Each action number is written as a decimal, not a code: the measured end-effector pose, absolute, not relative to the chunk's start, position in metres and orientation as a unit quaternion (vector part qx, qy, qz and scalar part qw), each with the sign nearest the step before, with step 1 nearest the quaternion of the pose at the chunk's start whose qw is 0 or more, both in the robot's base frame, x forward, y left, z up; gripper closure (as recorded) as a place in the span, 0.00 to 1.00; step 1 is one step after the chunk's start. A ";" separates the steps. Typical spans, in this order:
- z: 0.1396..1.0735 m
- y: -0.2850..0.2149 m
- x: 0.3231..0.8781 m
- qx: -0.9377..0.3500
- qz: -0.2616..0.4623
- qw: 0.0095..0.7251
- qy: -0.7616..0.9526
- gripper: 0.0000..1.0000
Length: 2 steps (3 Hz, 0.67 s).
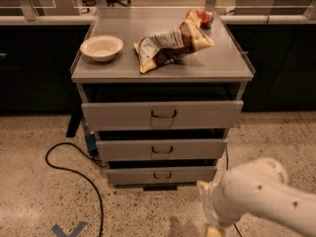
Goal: Open bottom drawer
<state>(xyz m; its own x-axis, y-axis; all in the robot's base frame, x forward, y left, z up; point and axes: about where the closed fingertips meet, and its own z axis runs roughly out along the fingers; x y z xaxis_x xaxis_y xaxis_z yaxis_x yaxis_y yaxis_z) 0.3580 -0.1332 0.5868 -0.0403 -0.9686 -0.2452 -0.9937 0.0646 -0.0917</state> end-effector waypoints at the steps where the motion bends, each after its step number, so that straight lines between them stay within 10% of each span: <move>1: 0.476 -0.133 0.320 -0.671 0.090 0.088 0.730 0.00; 2: 0.447 -0.122 0.319 -0.653 0.108 0.104 0.742 0.00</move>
Offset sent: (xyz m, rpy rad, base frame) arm -0.0352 -0.0005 -0.0990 0.0062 0.0956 -0.0107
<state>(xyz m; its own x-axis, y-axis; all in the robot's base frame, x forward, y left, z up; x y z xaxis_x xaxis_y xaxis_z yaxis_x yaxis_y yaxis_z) 0.3190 -0.1217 0.4465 -0.1245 -0.9470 -0.2960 -0.9921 0.1226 0.0248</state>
